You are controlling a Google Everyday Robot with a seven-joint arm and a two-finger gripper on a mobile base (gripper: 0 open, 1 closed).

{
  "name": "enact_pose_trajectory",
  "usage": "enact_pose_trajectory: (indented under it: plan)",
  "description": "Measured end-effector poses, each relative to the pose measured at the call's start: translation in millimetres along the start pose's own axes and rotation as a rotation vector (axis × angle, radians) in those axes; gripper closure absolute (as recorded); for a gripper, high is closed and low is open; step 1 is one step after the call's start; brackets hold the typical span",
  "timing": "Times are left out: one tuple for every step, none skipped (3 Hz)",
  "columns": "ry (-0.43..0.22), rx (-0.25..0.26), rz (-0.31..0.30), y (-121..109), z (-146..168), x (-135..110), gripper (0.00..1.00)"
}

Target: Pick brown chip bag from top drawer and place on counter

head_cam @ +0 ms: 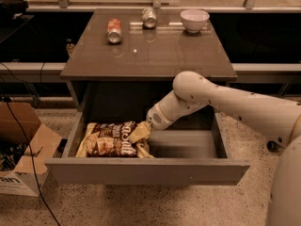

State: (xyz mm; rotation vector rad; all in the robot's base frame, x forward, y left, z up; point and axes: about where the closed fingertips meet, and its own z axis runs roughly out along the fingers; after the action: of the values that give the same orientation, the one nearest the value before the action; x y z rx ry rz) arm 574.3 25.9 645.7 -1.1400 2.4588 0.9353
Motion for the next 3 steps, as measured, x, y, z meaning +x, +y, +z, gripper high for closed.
enact_pose_trajectory:
  plan:
    - [-0.018,0.043,-0.048,16,-28,-6,0.89]
    - [-0.05,0.113,-0.103,33,-69,-13,1.0]
    - [-0.073,0.177,-0.133,47,-109,-12,1.0]
